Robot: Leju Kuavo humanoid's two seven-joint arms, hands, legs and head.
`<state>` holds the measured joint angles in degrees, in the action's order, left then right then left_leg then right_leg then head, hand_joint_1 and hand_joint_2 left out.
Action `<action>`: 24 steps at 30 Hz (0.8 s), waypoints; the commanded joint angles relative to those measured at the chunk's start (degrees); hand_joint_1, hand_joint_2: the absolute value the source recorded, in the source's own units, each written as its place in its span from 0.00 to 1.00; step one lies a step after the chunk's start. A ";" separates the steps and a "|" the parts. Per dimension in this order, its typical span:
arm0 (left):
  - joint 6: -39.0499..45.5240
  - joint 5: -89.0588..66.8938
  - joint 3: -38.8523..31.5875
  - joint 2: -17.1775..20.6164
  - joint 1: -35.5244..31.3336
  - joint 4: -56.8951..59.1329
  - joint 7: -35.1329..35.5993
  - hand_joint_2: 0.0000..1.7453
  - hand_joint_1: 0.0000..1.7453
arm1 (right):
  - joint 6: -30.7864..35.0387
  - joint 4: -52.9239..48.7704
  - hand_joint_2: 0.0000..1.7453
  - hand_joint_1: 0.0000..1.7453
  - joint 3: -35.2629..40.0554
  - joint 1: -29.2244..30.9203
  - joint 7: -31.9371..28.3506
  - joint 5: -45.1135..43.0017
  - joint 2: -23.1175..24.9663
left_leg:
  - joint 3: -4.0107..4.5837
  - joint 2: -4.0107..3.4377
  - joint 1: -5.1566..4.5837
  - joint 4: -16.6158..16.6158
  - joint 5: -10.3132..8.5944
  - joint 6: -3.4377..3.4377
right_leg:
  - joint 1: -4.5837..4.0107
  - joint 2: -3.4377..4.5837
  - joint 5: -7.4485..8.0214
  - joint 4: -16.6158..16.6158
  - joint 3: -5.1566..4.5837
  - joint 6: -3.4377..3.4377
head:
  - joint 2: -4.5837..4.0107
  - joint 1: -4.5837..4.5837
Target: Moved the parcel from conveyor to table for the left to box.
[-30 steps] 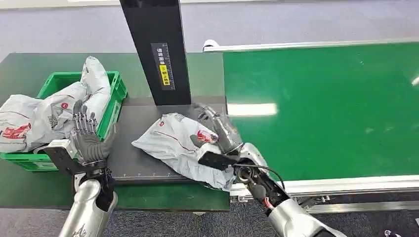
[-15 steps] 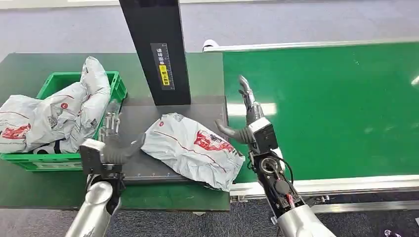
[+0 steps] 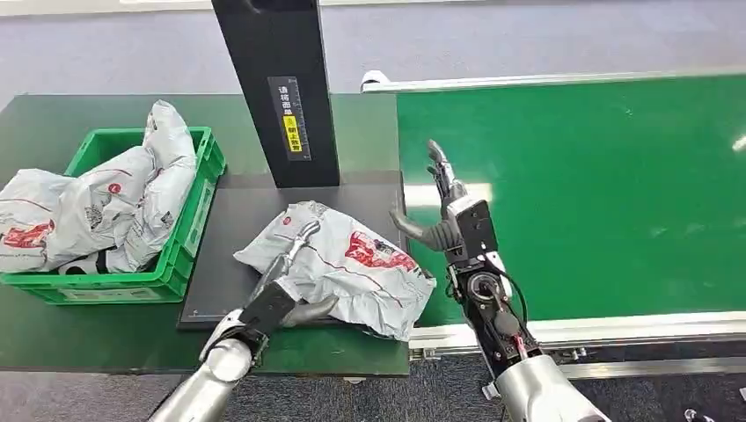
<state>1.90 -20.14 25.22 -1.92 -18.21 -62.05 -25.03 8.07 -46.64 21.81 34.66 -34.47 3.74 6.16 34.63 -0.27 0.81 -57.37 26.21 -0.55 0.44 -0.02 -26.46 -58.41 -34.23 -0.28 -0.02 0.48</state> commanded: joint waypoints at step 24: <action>5.22 -9.60 1.23 0.42 -3.67 10.55 4.74 1.00 0.84 | 0.07 16.22 1.00 0.00 4.91 7.86 16.59 11.35 0.01 | -0.16 -0.05 -0.03 0.10 0.02 0.03 | 0.02 0.08 0.00 0.07 0.15 0.00 | 0.00 0.00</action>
<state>7.41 -29.53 27.74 -1.70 -21.81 -54.21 -20.48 8.04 -38.34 23.78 38.20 -18.47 14.95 6.23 34.63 -0.25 0.81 -57.37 26.20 -0.55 0.44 -0.02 -26.46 -58.42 -34.20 -0.28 -0.02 0.48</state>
